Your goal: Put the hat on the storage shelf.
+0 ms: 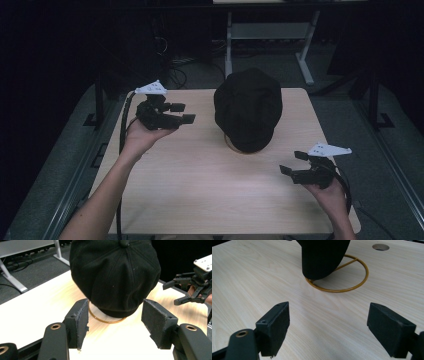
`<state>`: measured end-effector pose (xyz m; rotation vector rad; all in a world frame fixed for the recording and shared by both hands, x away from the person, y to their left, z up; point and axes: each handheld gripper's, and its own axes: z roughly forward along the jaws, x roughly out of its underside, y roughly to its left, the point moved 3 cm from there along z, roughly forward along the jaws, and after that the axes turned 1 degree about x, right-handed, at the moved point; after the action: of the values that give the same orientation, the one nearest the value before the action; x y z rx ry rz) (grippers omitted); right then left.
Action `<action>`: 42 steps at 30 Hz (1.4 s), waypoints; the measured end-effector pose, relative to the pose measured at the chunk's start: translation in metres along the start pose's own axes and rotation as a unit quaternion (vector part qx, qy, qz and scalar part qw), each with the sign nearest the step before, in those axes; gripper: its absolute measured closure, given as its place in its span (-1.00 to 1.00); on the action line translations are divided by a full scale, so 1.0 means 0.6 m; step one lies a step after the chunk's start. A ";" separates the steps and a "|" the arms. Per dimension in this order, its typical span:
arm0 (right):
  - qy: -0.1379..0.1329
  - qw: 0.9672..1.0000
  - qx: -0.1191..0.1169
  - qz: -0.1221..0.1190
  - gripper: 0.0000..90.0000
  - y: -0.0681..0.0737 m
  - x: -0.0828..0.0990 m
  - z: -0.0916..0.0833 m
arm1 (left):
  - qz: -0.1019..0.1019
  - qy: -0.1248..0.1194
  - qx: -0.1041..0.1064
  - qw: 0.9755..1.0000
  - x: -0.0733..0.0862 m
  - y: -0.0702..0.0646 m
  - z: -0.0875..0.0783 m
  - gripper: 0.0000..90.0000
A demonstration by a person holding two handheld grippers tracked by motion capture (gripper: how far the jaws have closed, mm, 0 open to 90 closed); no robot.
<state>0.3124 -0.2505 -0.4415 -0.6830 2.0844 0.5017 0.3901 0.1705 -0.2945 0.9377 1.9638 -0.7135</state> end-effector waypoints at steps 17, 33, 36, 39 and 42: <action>0.002 1.000 0.002 -0.003 -0.60 0.006 0.001 0.000 | -0.011 -0.009 -0.011 1.000 0.055 0.001 -0.036 -0.19; -0.002 1.000 0.002 -0.005 -0.60 0.007 0.006 -0.004 | -0.012 -0.015 -0.025 1.000 0.111 -0.014 -0.038 -0.21; -0.002 1.000 0.003 -0.005 -0.60 0.006 0.007 -0.006 | -0.016 -0.015 -0.026 0.999 0.124 -0.015 -0.036 -0.21; -0.002 1.000 0.003 -0.004 -0.60 0.006 0.008 -0.007 | -0.018 -0.014 -0.028 0.999 0.135 -0.016 -0.035 -0.21; -0.002 1.000 0.003 -0.005 -0.60 0.005 0.010 -0.007 | -0.025 -0.017 -0.028 0.999 0.147 -0.015 -0.036 -0.22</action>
<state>0.3049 -0.2524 -0.4438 -0.6887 2.0772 0.4899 0.3397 0.2123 -0.3583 0.8420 1.9731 -0.6945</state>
